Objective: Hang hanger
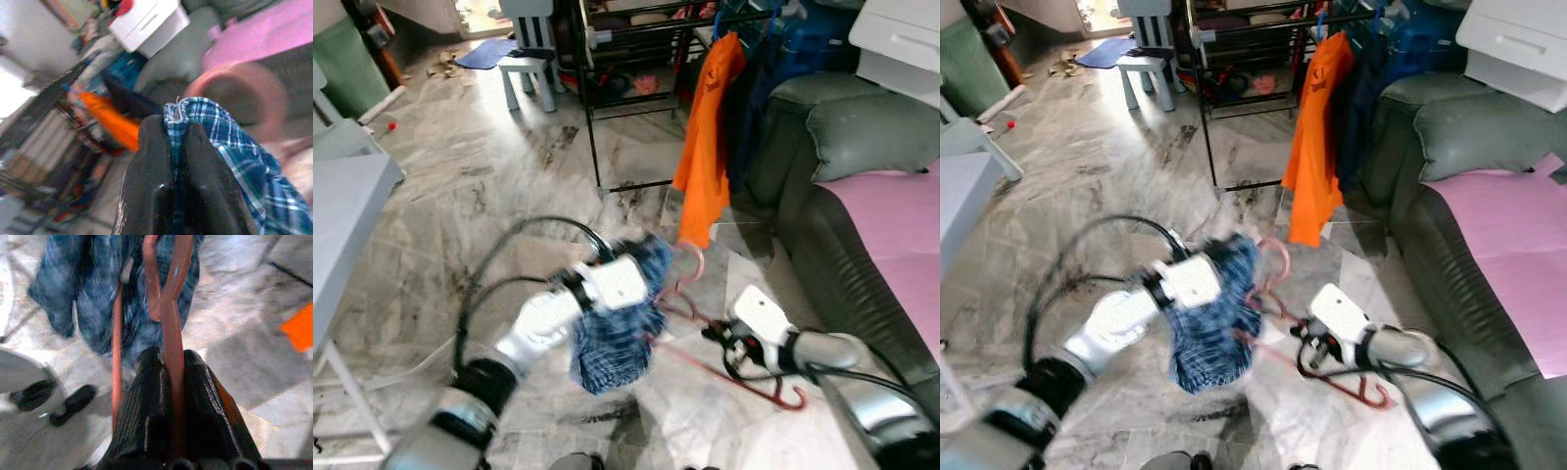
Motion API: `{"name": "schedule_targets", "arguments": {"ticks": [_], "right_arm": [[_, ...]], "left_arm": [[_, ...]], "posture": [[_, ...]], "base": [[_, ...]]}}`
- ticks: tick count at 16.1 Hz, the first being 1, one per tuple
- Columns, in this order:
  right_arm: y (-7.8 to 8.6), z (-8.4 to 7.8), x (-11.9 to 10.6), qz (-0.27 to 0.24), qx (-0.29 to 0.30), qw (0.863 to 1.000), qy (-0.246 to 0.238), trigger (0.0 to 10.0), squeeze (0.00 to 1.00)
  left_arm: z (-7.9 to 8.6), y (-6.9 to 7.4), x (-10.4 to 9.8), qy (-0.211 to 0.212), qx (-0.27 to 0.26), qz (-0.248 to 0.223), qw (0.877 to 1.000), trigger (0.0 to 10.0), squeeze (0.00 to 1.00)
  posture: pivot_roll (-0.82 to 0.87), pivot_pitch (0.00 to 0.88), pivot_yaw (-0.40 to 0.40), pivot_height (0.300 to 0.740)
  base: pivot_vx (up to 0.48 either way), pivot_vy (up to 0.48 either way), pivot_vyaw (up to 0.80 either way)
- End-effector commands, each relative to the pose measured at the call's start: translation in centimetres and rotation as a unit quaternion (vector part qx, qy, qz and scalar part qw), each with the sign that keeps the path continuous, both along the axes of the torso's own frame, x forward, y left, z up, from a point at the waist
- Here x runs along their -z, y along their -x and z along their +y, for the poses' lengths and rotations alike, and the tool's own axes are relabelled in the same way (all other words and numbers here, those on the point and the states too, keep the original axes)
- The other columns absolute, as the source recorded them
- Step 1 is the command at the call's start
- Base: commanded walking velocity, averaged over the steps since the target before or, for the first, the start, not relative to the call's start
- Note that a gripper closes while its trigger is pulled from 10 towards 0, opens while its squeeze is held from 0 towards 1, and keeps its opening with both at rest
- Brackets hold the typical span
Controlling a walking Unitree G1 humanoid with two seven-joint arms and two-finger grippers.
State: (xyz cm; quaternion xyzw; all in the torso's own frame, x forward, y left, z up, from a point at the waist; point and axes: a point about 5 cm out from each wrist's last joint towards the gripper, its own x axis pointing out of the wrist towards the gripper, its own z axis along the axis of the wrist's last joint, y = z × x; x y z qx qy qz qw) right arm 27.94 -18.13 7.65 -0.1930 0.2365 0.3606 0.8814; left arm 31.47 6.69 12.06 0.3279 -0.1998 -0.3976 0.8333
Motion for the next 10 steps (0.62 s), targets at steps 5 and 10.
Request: {"name": "schedule_targets", "arguments": {"ticks": [5,10], "right_arm": [[-2.0,-3.0,0.7,-0.001,0.219,0.973,-0.072,10.0,0.00],[-2.2,-4.4,1.0,0.021,0.295,0.948,-0.120,10.0,0.00]], "left_arm": [[0.9,-1.1,-2.4,0.058,-0.037,-0.025,0.997,10.0,0.00],[4.9,-3.1,-2.1,0.042,-0.164,-0.020,0.985,10.0,0.00]], "posture": [[-0.07,0.058,0.068,0.740],[-0.07,0.063,0.062,0.740]], "base": [[0.000,0.000,0.00],[0.000,0.000,0.00]]}}
